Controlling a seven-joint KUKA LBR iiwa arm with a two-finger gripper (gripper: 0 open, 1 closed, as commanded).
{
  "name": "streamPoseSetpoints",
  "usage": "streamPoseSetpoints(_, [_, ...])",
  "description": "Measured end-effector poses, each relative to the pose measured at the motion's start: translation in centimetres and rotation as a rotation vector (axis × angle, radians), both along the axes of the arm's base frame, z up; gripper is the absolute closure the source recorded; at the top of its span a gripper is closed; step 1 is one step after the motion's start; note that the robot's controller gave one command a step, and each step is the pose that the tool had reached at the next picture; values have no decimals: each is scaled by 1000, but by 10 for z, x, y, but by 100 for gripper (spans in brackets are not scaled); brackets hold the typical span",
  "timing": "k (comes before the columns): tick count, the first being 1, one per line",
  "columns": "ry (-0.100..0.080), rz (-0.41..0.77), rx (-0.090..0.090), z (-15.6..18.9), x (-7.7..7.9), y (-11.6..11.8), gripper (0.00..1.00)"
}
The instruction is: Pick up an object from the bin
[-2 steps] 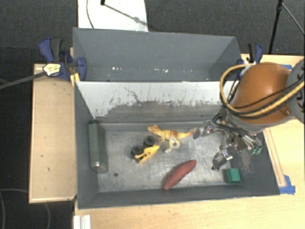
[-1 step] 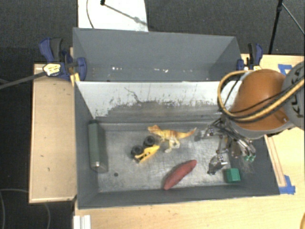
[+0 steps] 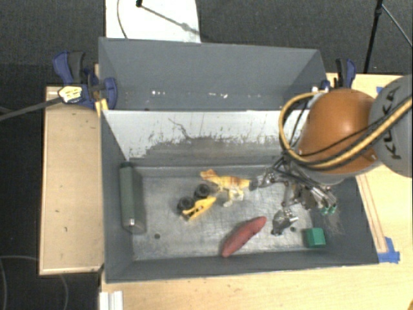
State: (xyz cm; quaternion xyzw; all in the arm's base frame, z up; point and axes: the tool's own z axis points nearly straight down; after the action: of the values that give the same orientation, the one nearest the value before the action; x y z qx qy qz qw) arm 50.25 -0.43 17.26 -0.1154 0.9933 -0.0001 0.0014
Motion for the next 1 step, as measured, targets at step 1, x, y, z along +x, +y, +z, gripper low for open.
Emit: streamPoseSetpoints(1, [-1, 201, 2, -13, 2, 0, 0])
